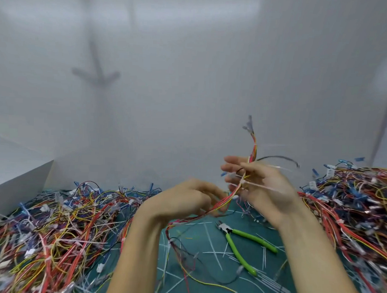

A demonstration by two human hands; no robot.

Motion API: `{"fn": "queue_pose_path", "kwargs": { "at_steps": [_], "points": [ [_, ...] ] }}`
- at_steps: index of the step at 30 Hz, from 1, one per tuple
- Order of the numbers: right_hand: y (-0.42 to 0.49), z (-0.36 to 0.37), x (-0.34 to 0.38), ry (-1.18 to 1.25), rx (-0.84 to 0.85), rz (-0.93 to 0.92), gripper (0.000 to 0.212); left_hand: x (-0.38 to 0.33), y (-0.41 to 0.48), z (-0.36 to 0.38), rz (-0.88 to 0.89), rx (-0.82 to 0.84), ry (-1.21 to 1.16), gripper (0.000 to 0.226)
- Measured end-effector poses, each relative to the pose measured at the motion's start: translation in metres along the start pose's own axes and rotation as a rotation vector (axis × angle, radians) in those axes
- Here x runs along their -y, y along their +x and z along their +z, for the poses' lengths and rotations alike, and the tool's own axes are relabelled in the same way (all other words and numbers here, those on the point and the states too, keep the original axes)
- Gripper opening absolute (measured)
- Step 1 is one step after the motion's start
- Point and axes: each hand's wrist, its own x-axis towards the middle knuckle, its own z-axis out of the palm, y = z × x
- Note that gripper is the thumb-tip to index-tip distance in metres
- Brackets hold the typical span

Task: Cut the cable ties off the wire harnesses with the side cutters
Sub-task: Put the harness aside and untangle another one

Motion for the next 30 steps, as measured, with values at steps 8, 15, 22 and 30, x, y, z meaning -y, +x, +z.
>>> {"fn": "queue_pose_path", "kwargs": {
  "at_steps": [8,15,22,30],
  "points": [
    [-0.009,0.024,-0.006,-0.374,0.352,-0.045,0.018,0.004,0.008,-0.011,-0.043,-0.488,-0.69,0.043],
    [-0.012,0.039,-0.018,-0.69,0.414,0.109,0.021,-0.015,-0.009,-0.021,0.224,-0.556,-0.857,0.032],
    [-0.022,0.012,0.014,-1.059,0.288,0.037,0.04,-0.018,-0.017,-0.018,0.373,-0.698,-0.58,0.021],
    [-0.027,0.034,0.026,-0.819,0.123,-0.34,0.024,-0.037,-0.013,0.003,0.505,-0.832,-0.45,0.025]
  ]
}}
